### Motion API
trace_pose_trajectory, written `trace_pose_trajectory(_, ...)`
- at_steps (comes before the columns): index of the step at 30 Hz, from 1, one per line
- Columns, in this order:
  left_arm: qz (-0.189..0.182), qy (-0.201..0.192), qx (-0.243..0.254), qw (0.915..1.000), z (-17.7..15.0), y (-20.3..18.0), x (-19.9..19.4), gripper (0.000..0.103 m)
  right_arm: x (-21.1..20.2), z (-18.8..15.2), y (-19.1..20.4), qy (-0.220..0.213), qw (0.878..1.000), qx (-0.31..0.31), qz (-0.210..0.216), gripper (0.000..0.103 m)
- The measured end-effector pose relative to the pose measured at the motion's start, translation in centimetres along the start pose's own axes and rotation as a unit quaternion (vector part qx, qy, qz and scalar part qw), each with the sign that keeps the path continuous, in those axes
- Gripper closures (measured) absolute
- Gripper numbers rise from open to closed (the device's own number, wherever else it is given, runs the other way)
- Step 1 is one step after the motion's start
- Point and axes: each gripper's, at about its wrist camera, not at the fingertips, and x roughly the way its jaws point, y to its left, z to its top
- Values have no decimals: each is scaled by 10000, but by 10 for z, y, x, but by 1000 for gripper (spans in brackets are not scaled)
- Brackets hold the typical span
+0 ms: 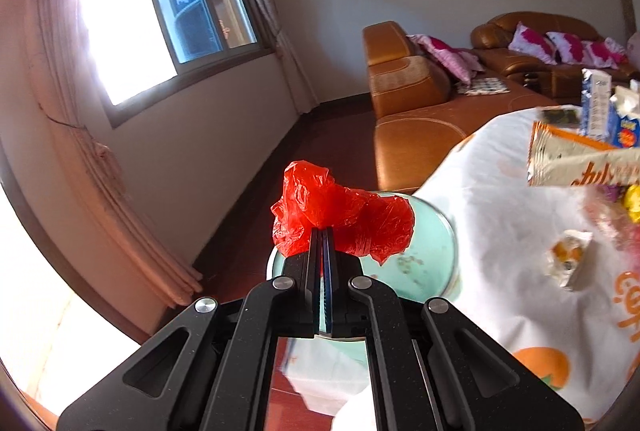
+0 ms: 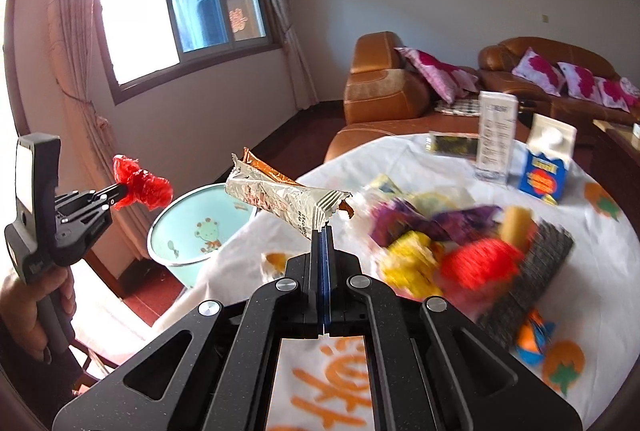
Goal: Collect trash
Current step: 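Carry both items over the blue bin and open both grippers to drop them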
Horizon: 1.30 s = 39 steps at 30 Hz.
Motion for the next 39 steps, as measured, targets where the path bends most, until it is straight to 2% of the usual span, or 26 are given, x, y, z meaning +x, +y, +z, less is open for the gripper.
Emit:
trace_pose_trajectory(13, 708, 140, 296, 9970, -6, 13, 27, 102, 54, 28, 32, 108, 9980, -479, 394, 102)
trace_pose_trajectory(39, 1559, 288, 758, 9844, -17, 22, 52, 102, 126, 34, 73, 584, 9906, -1084, 602, 102)
